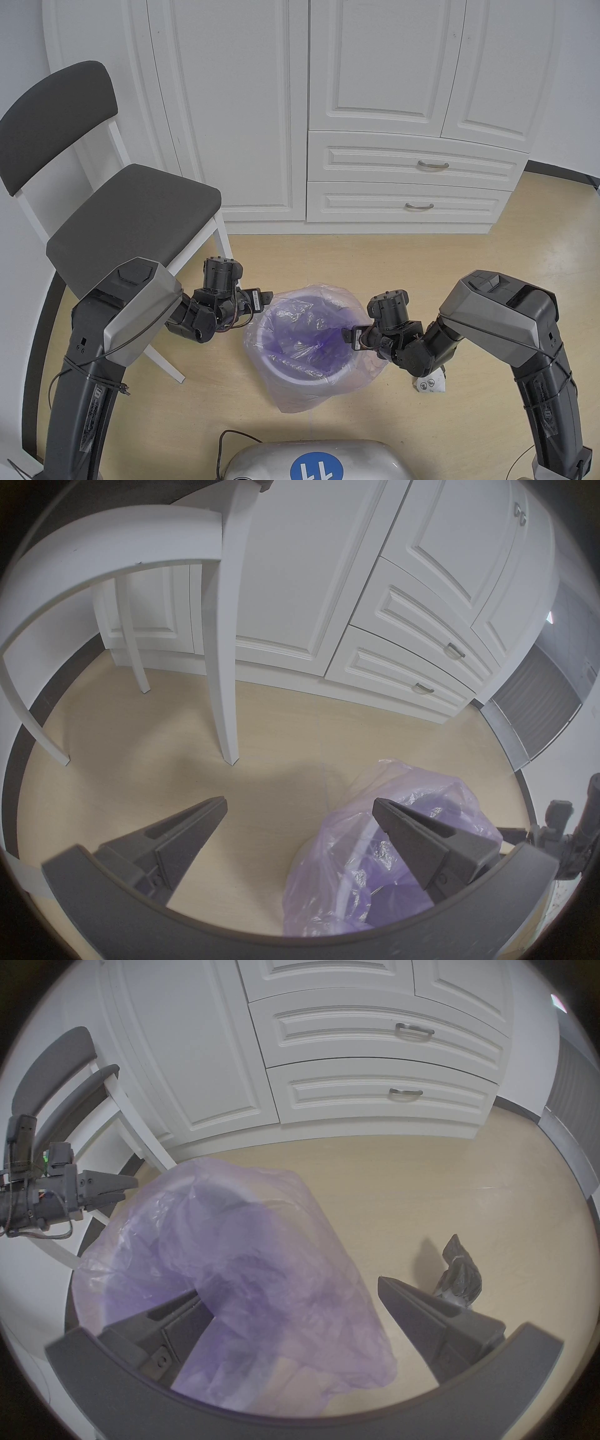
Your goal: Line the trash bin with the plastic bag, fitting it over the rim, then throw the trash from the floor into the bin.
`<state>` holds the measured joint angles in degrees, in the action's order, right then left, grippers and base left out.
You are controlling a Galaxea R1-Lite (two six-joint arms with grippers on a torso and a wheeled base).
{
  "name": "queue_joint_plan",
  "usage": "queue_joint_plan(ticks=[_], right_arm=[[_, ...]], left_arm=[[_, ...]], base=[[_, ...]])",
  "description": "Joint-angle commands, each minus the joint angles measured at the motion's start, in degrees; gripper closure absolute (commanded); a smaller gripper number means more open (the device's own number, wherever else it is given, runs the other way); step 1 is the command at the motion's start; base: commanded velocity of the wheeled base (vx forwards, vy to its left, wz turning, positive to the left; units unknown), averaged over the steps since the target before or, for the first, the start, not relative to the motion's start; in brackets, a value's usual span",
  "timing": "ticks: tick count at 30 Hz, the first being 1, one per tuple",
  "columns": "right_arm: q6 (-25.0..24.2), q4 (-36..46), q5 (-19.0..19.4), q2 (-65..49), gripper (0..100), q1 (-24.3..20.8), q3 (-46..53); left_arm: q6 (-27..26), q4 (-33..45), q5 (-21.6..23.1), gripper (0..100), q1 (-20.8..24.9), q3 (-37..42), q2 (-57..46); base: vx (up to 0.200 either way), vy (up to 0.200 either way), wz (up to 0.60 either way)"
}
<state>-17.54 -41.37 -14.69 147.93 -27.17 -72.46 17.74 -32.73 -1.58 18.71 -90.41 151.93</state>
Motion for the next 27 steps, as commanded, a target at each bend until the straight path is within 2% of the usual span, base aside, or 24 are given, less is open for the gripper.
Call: queue_joint_plan(ticks=[1, 3, 11, 17, 23, 26, 27], right_arm=[[0.32, 1.56, -4.56, 2.62, 0, 0.63, -4.97], [-0.48, 3.41, -6.14, 2.45, 0, 0.89, -7.08], [-1.88, 4.02, -6.67, 1.66, 0, 2.12, -9.54], [-7.77, 4.11, -6.58, 2.89, 0, 1.42, -13.76], [-10.67, 3.76, -5.7, 3.33, 0, 0.72, -14.38], [-13.92, 2.79, -4.29, 3.85, 0, -0.25, -15.43], [-17.44, 1.12, -4.12, 5.0, 0, -0.95, -17.19]], left_arm=[[-0.07, -0.32, 0.27, 0, 0.01, 1.55, -1.81], [-0.07, -0.32, 0.27, 0, 0.27, 1.55, -1.9], [-0.16, -0.32, 0.09, 0, 1.68, 2.16, -2.17], [-0.25, -0.67, 0.27, 0, 2.47, 3.92, -3.31], [-0.42, -1.02, 0.35, 0, 2.47, 4.36, -3.48], [-1.39, -1.02, 1.15, 0, 1.5, 4.62, -4.1], [-2.88, -0.84, 1.67, 0, -0.34, 4.98, -4.8]], base=[[0.0, 0.0, 0.0], [0.0, 0.0, 0.0], [0.0, 0.0, 0.0], [0.0, 0.0, 0.0], [0.0, 0.0, 0.0], [0.0, 0.0, 0.0], [0.0, 0.0, 0.0]])
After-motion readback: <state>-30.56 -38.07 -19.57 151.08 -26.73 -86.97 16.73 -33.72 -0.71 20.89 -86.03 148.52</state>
